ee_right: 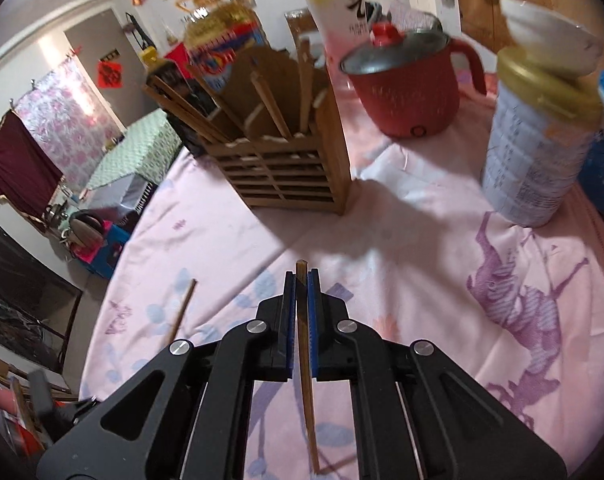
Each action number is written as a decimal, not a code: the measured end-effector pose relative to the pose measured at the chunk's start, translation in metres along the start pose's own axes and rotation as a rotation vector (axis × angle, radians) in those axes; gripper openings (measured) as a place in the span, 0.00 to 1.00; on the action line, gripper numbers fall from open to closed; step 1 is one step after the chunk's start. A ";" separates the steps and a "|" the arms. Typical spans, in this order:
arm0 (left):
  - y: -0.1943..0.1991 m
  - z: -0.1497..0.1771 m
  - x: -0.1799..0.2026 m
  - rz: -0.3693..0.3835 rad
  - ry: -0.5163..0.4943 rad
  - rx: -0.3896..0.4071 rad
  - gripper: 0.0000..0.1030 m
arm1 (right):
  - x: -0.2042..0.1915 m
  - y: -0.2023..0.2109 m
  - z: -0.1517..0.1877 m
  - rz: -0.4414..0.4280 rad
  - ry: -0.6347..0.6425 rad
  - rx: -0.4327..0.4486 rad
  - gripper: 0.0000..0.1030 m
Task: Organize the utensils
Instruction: 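Lift both held chopsticks and carry them toward the wooden holder, then lower both chopsticks into the wooden holder and open both tools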
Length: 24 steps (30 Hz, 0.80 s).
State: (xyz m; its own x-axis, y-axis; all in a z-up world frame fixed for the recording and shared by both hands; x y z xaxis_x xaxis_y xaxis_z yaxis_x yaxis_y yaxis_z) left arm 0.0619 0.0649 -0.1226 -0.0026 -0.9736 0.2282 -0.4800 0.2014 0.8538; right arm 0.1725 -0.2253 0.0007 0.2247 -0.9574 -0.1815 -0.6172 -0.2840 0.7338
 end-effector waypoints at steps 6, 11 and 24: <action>0.004 -0.007 0.012 0.038 -0.050 0.012 0.06 | -0.007 0.041 0.012 0.045 0.000 0.075 0.07; 0.052 -0.043 0.022 0.072 -0.092 0.109 0.06 | -0.014 0.079 0.014 0.081 -0.009 0.148 0.06; 0.110 -0.134 0.038 0.207 -0.157 0.190 0.06 | -0.038 0.127 0.020 0.176 -0.090 0.244 0.06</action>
State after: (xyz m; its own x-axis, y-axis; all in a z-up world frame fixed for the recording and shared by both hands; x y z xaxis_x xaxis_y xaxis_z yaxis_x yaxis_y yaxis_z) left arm 0.1263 0.0647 0.0429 -0.2451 -0.9218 0.3002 -0.6108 0.3873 0.6906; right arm 0.0703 -0.2263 0.0876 0.0375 -0.9907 -0.1305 -0.8061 -0.1072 0.5819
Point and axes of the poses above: each gripper's, at about its wrist camera, not at the fingertips, and y roughly against the way its jaws point, x to its right, z to its underside, the point moved 4 cm from there along -y, roughly the way its jaws point, and after that the axes turned 13 degrees about y, right-handed, at the moved point
